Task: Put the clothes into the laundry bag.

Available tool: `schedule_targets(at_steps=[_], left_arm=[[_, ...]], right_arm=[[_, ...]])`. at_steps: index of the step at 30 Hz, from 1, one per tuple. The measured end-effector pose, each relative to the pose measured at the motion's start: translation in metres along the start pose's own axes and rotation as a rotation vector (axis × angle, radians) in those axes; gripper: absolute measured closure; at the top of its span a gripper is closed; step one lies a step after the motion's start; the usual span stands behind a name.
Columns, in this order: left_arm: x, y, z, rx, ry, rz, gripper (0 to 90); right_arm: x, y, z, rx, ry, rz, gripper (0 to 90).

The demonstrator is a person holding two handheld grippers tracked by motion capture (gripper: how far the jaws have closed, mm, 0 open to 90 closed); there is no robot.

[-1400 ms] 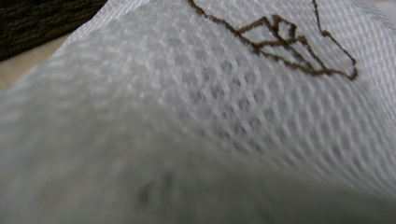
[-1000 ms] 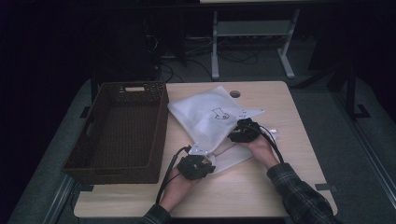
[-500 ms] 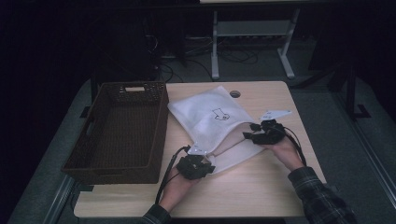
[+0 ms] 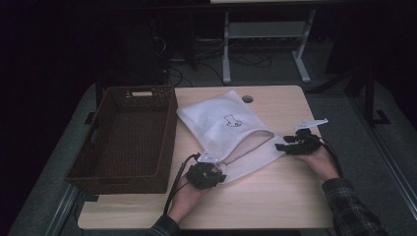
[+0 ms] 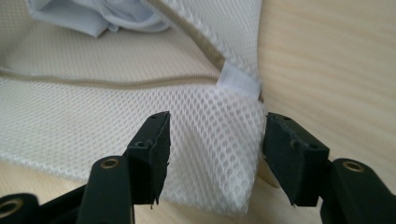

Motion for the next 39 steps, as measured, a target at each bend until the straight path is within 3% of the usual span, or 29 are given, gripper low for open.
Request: schedule_targets(at_steps=[4, 9, 13, 21, 26, 32, 36, 39], left_arm=[[0.0, 0.0, 0.0, -0.002, 0.002, -0.001, 84.2], [0.0, 0.001, 0.002, -0.015, 0.007, -0.004, 84.3], [0.0, 0.004, 0.007, -0.035, 0.012, -0.008, 84.4], [0.003, 0.011, 0.019, -0.078, 0.028, -0.007, 84.4], [0.005, 0.014, 0.026, -0.08, 0.046, -0.001, 84.4], [0.008, 0.014, 0.027, -0.084, 0.056, 0.012, 84.3], [0.008, 0.015, 0.026, -0.079, 0.064, 0.025, 84.3], [0.008, 0.015, 0.024, -0.075, 0.059, 0.027, 83.9]], right_arm=[[0.005, -0.006, -0.001, -0.021, -0.003, 0.02, 42.4], [0.006, -0.004, -0.002, 0.001, 0.001, 0.035, 67.9], [0.007, 0.0, 0.001, 0.001, 0.023, 0.047, 79.9], [0.014, 0.013, 0.022, 0.023, 0.054, 0.058, 82.3], [0.025, 0.025, 0.038, 0.026, 0.042, 0.058, 82.3], [0.04, 0.039, 0.051, 0.027, 0.029, 0.056, 82.2], [0.05, 0.045, 0.061, 0.035, 0.048, 0.062, 82.1], [0.054, 0.046, 0.061, 0.045, 0.053, 0.068, 81.0]])
Point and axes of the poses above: each handheld gripper's, and its own axes: y roughly backward along the jaws, x roughly out of its underside, z roughly to its left, the point moved 7 cm from there along -y, roughly forward along the jaws, and after that the axes turned 11 degrees about z, right-handed, at the moved point
